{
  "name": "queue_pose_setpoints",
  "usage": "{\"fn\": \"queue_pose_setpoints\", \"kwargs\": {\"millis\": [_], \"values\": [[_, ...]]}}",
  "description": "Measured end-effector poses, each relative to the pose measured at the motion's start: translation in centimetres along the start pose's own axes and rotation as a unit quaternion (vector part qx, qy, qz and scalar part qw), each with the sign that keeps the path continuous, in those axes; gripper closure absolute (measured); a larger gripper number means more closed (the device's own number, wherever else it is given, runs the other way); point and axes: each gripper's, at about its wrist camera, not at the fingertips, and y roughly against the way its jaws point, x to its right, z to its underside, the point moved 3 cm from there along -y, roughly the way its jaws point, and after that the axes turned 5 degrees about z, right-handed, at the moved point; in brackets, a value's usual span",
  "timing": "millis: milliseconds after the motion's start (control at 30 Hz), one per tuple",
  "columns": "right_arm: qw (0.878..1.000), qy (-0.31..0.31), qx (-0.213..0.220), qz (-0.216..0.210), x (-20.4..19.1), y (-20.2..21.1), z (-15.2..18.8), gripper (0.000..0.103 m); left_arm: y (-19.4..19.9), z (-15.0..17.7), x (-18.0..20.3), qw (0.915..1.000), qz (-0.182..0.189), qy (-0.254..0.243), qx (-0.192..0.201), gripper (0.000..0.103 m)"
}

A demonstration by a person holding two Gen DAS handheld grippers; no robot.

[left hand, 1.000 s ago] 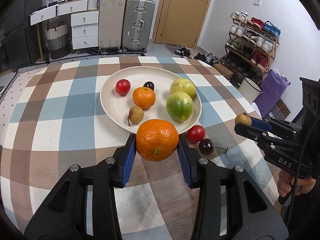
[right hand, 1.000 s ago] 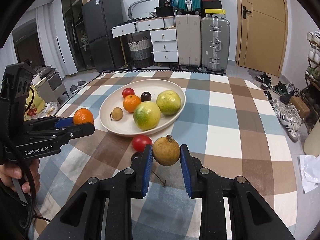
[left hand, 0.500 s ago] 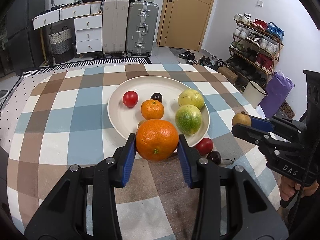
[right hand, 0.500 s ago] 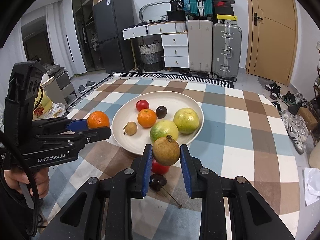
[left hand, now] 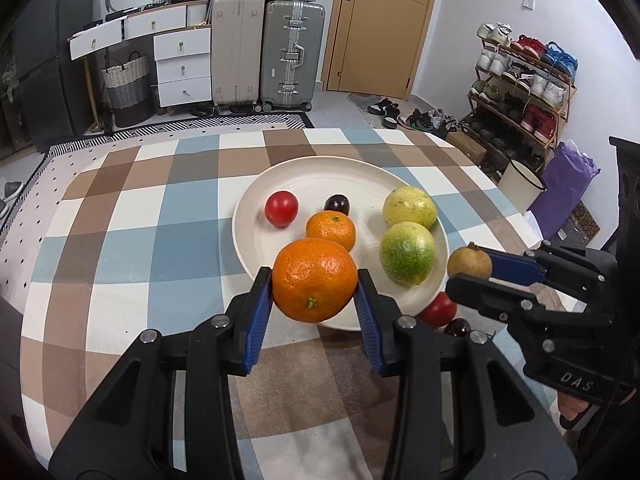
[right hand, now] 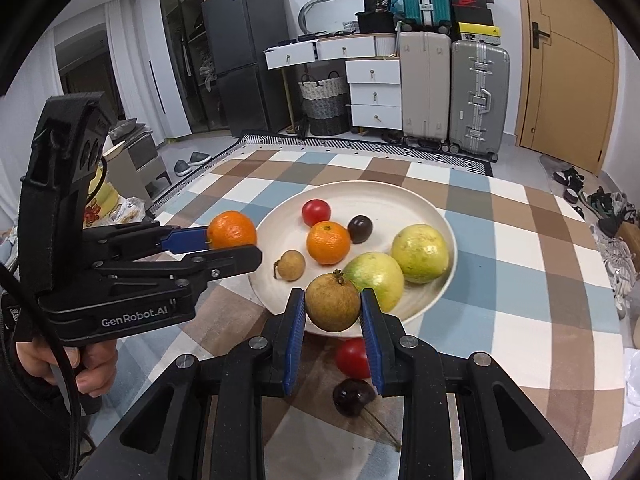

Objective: Organize fruits
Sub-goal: 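Carry the pear with the right tool onto the plate while the left tool carries the orange there, then open the right tool releasing the pear while the left tool releases the orange on the plate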

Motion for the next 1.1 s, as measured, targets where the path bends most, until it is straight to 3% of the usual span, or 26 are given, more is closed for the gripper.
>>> {"fn": "queue_pose_setpoints", "kwargs": {"millis": [567,1033,1100], "values": [[0.999,0.032,-0.022,-0.015,-3.2,-4.8,-0.7,0.076,-4.3,-1.8,-2.5,0.9998,-0.011,0.003,-0.016,0.065],[0.999,0.040,-0.010,-0.003,-3.0,-5.4,-0.7,0.075,-6.0,-2.4,-2.2,0.9996,-0.014,-0.007,-0.022,0.065],[0.999,0.038,-0.006,0.001,-2.9,-5.2,-0.8,0.072,-5.9,-2.4,-2.2,0.9996,-0.015,-0.004,-0.022,0.065]]}}
